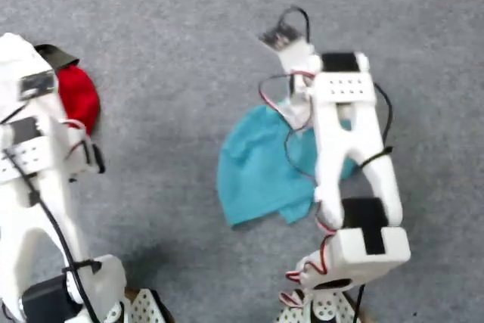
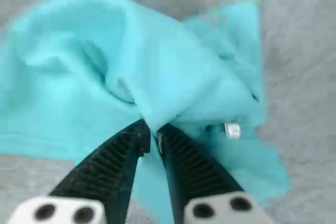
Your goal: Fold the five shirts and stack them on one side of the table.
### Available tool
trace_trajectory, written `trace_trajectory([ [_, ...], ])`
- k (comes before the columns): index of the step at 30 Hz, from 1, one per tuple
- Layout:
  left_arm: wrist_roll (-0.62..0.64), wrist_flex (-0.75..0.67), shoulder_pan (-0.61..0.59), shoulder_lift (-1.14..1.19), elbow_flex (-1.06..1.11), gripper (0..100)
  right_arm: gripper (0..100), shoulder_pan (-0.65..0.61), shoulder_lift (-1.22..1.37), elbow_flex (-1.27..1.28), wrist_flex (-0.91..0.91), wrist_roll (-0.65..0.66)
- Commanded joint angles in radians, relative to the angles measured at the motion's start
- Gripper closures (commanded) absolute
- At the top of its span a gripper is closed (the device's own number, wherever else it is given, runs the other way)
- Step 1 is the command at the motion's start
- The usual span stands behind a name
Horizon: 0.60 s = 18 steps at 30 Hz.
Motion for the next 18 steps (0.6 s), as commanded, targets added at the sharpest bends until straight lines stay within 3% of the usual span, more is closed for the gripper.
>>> trace_trajectory([
  [1, -0.012, -0.011, -0.093, -0.006, -0.004, 80, 98.5, -0.121, -0.054, -0.286, 0.106, -0.075],
  [9, -0.115, -0.009, -0.194, -0.011, -0.036, 80, 98.5, -0.313, -0.047, -0.682, 0.129, -0.328],
  [12, -0.115, -0.009, -0.193, -0.012, -0.051, 80, 98.5, -0.307, -0.007, -0.740, 0.123, -0.404],
  [18, -0.115, -0.003, -0.122, -0.008, -0.042, 80, 98.5, -0.184, 0.179, -0.677, 0.236, -0.411],
])
